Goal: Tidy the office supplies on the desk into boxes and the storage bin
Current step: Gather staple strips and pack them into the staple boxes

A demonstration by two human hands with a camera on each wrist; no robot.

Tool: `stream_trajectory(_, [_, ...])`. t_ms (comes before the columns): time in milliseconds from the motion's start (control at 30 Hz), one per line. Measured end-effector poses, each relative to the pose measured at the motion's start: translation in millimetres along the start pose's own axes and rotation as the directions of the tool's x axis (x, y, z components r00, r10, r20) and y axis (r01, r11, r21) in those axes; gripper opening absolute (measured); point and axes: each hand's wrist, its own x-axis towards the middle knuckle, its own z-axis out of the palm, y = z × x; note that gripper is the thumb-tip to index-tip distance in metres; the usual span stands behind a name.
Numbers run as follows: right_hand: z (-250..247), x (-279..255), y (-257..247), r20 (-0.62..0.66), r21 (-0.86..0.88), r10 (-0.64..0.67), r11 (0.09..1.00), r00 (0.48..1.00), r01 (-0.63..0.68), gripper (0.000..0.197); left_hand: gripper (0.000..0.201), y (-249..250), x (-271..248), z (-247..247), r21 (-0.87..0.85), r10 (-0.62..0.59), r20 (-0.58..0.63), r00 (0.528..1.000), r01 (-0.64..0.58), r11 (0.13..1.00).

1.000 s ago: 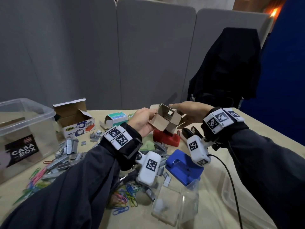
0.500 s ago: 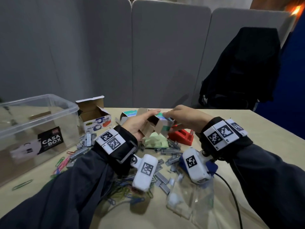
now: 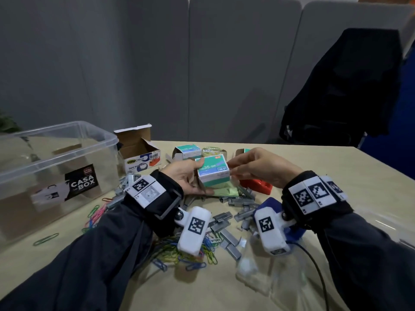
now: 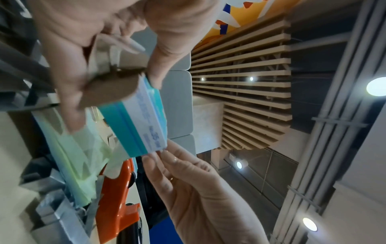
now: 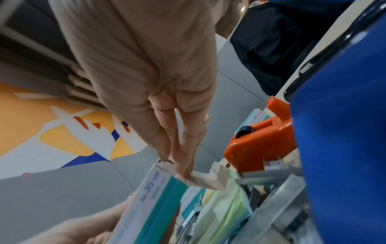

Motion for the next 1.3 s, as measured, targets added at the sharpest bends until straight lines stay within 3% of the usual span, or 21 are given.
stream_trajectory(133, [11,0,1,0.026,-0.033,-0.018,0.999,0.999,0.019,0.022,0.023,-2,4,-1,0.076,-0.051,-0.014,0.999,0.052,0.996])
stream_trajectory(300, [13,2,0,0.025,-0.027,-0.048,0.998,0.999,0.049,0.018,0.021,1,5,-4,0.211,0.012,-0.062,0.998,0.002,0.977])
stream_trajectory(400, [9,6,1,-0.05,-0.029,-0.084,0.996,0.995,0.083,0.009,0.021,7,3,-10,0.269,0.025,-0.024,0.999,-0.018,0.963])
stream_trajectory(500, [1,9,3,-0.135,-0.132,-0.144,0.983,0.98,0.126,0.013,0.016,14,0,-19,0.323,0.007,0.024,1.0,-0.015,0.946])
stream_trajectory(633, [-2,4,1,-0.109,-0.192,-0.201,0.965,0.974,0.178,0.007,0.019,20,-2,-24,0.373,-0.006,0.054,0.999,-0.014,0.928])
stream_trajectory(833, [3,-6,-14,-0.13,-0.505,-0.44,0.8,0.888,0.323,0.011,0.024,27,-1,-30,0.419,-0.015,0.044,0.999,-0.005,0.908])
stream_trajectory(933, [6,-10,-20,-0.066,-0.564,-0.454,0.751,0.889,0.342,0.008,0.025,29,-1,-31,0.44,0.004,0.034,0.999,-0.019,0.898])
stream_trajectory(1133, [16,-11,-17,0.098,-0.414,-0.355,0.835,0.93,0.362,0.034,0.028,30,-1,-28,0.472,0.0,0.044,0.999,-0.02,0.881])
stream_trajectory(1300, [11,-8,-12,0.033,-0.229,-0.367,0.902,0.93,0.365,0.017,0.026,32,-5,-27,0.468,0.025,0.016,1.0,-0.03,0.883])
